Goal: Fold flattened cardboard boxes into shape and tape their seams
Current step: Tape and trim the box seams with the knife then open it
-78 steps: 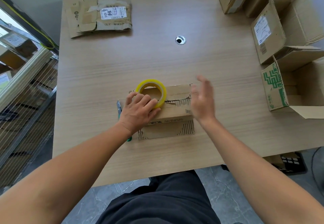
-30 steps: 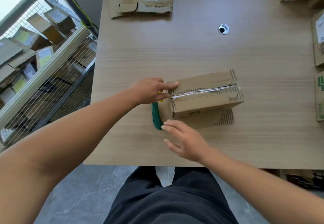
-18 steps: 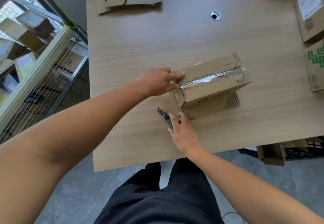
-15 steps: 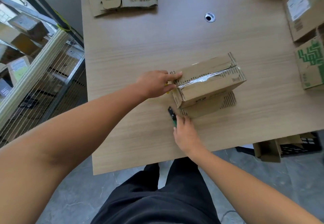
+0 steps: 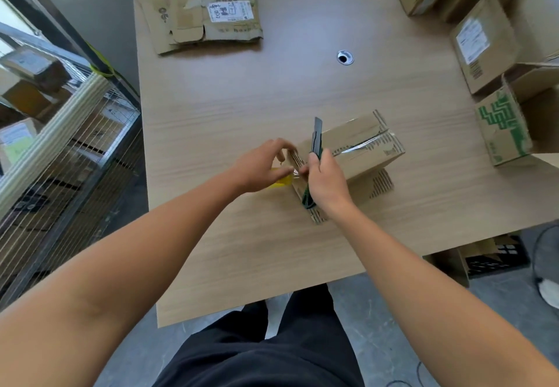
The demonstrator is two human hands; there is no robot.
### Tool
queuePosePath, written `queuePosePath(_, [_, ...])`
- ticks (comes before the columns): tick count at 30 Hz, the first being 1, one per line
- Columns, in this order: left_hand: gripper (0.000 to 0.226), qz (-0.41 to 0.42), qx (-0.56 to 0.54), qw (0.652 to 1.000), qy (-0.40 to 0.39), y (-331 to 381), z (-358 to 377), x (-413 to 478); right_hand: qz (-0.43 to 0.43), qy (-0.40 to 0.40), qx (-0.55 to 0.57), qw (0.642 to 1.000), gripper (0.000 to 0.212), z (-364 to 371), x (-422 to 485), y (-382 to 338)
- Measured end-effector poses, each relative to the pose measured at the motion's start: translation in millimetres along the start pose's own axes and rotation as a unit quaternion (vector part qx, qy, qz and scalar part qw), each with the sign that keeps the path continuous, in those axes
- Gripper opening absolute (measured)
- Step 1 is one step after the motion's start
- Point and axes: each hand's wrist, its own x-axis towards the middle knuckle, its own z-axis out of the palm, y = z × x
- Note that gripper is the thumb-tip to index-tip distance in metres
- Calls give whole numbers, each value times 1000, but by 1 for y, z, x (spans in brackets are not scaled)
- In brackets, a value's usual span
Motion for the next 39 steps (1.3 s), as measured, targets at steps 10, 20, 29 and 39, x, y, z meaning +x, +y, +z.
queuePosePath(10, [29, -48, -150, 980, -126, -13, -10, -20, -87, -124, -100, 983, 29, -18, -2, 12])
queuePosePath(20, [32, -140, 0, 980, -140, 2, -8, -17, -142, -192, -236, 942, 27, -26, -8, 19])
queuePosePath(29, [20, -131, 59, 989, 44, 25, 14, -39, -169, -172, -357, 902, 33, -10, -16, 4])
queuePosePath(39, [24, -74, 138, 984, 84, 36, 20, -69, -147, -213, -360, 896, 37, -2, -17, 10])
